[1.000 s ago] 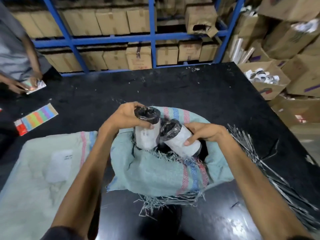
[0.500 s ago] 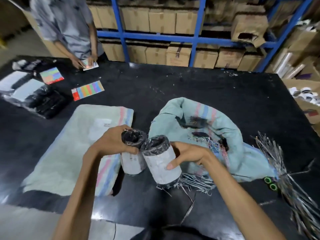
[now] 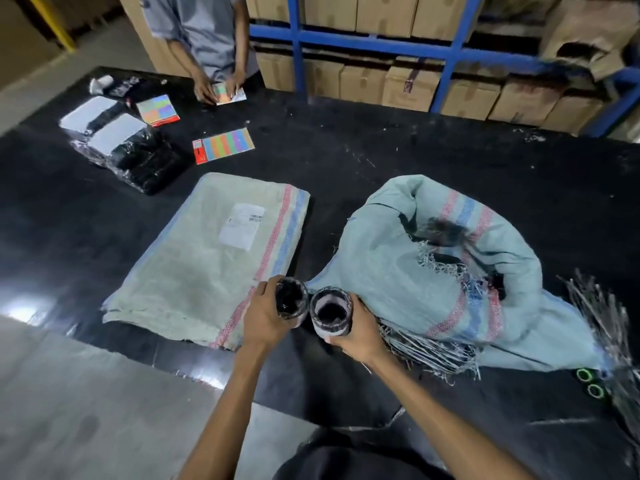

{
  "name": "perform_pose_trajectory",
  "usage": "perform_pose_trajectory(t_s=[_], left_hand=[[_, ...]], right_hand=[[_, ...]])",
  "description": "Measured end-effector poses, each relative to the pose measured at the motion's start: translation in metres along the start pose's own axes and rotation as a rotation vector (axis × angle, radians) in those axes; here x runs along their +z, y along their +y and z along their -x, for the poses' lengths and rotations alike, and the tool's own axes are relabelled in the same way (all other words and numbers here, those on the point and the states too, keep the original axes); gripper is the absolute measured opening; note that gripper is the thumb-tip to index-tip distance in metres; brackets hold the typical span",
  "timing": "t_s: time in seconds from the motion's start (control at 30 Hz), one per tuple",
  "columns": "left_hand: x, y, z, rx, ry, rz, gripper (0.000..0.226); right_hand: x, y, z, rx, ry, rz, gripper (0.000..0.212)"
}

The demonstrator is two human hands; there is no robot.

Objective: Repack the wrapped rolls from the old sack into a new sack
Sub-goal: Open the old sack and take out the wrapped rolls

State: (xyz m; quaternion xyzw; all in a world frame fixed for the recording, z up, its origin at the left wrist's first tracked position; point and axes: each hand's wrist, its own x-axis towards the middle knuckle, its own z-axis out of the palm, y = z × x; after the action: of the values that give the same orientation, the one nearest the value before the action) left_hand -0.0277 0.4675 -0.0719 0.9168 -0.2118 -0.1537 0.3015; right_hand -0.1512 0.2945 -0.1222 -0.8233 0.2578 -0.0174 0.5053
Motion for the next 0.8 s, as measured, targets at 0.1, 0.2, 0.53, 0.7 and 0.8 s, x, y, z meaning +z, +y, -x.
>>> perform_pose_trajectory(t_s=[0.1, 0.2, 0.53, 0.7, 0.8], left_hand=[[0.002, 0.003, -0.003, -0.025, 0.011, -0.001, 0.084], [-0.001, 0.01, -0.01, -0.06, -0.041, -0.043, 0.087], [-0.032, 0.106, -0.051, 0.082, -0.27, -0.273, 0.084], [-0.002, 0.211, -0.095, 0.477, -0.227, -0.105, 0.041], [0.044, 0.254, -0.12, 0.586, -0.285, -0.017, 0.026]], right_hand=[[-0.002, 0.002, -0.006, 0.012, -0.004, 0.027, 0.098], [-0.004, -0.004, -0.008, 0.036, -0.008, 0.048, 0.101], [-0.122, -0.069, 0.022, 0.102, -0.103, 0.187, 0.046], [-0.236, -0.074, 0.002, 0.008, 0.352, 0.282, 0.023], [-0.268, -0.03, -0.019, 0.101, 0.465, 0.342, 0.036]])
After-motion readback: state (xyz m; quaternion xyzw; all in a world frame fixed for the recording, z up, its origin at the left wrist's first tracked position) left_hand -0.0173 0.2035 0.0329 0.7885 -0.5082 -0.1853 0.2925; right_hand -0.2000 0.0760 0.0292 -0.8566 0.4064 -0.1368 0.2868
